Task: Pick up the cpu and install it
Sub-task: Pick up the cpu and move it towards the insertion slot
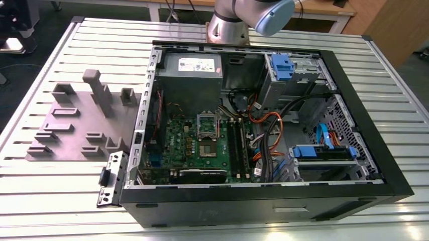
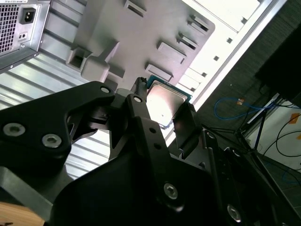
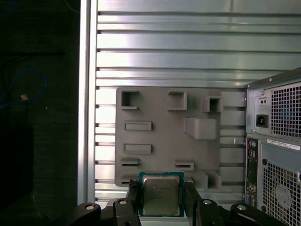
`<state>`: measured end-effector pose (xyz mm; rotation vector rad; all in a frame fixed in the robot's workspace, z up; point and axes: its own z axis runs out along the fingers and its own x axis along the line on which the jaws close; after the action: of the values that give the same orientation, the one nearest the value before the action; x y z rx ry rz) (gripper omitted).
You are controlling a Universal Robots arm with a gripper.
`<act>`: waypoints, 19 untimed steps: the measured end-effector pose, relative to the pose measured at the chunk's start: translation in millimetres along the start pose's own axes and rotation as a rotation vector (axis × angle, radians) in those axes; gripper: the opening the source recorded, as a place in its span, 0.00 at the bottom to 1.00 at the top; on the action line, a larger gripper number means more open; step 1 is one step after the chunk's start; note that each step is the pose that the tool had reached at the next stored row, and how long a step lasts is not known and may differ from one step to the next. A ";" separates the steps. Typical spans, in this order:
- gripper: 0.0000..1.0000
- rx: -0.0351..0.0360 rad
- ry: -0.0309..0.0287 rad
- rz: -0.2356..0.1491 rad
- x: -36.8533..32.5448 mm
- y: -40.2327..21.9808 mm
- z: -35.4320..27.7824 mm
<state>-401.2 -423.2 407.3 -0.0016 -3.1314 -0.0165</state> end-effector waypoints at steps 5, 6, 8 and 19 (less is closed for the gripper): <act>0.47 0.0000 0.0000 0.000 -1.7 0.0 0.0; 0.47 0.0000 0.0000 0.000 -2.1 0.0 0.0; 0.47 0.0001 0.0001 0.000 -2.7 0.0 -0.1; 0.47 0.0001 0.0001 0.000 -5.4 -0.1 -0.1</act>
<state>-395.8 -423.3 407.4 -0.0016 -3.1313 -0.0164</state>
